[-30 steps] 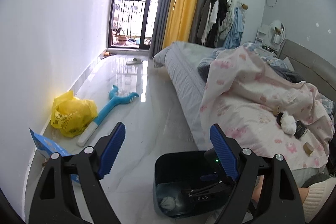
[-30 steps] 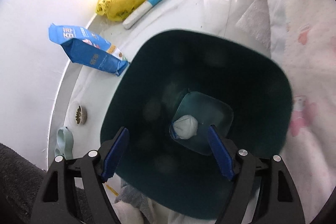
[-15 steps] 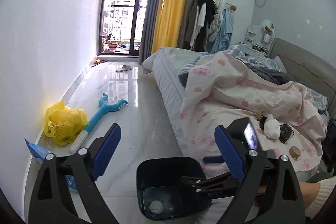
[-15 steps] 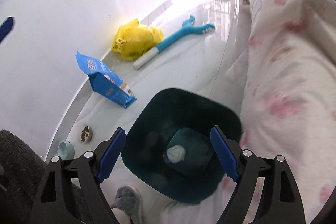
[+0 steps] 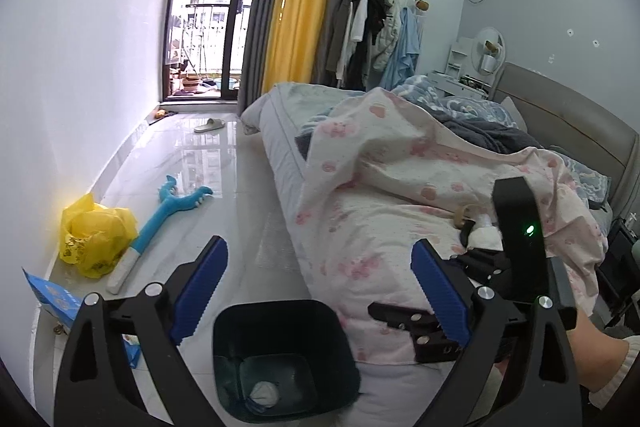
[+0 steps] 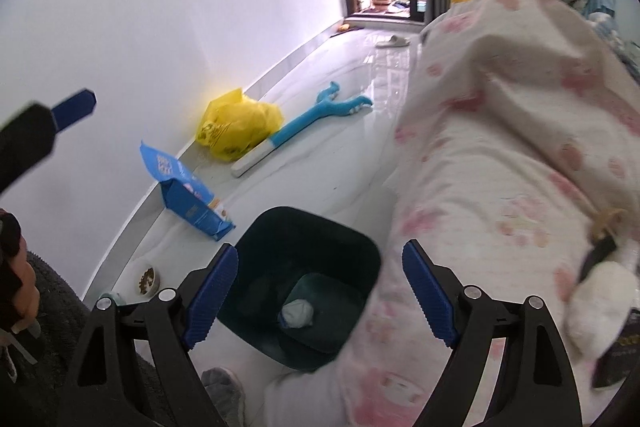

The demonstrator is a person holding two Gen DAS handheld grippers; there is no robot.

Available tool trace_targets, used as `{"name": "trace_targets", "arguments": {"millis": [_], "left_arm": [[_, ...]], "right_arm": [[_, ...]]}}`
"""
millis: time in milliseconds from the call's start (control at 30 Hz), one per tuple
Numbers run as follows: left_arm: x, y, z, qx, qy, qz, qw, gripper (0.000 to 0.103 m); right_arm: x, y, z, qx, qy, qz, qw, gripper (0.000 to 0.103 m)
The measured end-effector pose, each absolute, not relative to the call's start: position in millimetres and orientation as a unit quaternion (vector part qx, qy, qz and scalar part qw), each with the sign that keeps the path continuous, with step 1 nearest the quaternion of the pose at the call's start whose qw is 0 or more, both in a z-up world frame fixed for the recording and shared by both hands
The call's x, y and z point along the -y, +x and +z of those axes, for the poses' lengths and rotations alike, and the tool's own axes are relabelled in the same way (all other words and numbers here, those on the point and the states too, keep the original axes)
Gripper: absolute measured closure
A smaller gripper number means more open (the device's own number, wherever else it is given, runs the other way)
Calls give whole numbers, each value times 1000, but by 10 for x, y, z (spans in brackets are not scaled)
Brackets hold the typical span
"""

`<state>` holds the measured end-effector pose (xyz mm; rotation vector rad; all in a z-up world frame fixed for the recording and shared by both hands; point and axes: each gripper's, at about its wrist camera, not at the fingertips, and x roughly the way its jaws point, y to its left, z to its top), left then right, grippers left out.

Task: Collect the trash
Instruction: 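Move the right tool back over the bed toward the black tissue pack, then grasp the black tissue pack with the right tool while the left tool grasps the tape roll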

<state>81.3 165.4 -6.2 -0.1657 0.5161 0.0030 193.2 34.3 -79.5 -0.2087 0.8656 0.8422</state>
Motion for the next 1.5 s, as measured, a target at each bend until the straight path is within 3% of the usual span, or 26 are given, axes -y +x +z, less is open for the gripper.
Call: {"name": "trace_targets", "arguments": {"millis": [700,800,1500], "left_arm": [[-912,1160,-145,-275,-80,-54,957,8],[-792,1199,-163,-278,-74,-60,956,8],[77,1424,-385,-304,-21,-133,943,8]], "right_arm": [[1127,2240,-450,-372,-22,312,874,18],[1338,2289,-457,-374,-8,297,878,25],[2380,2492,-712,-394,49,224,890,43]]}}
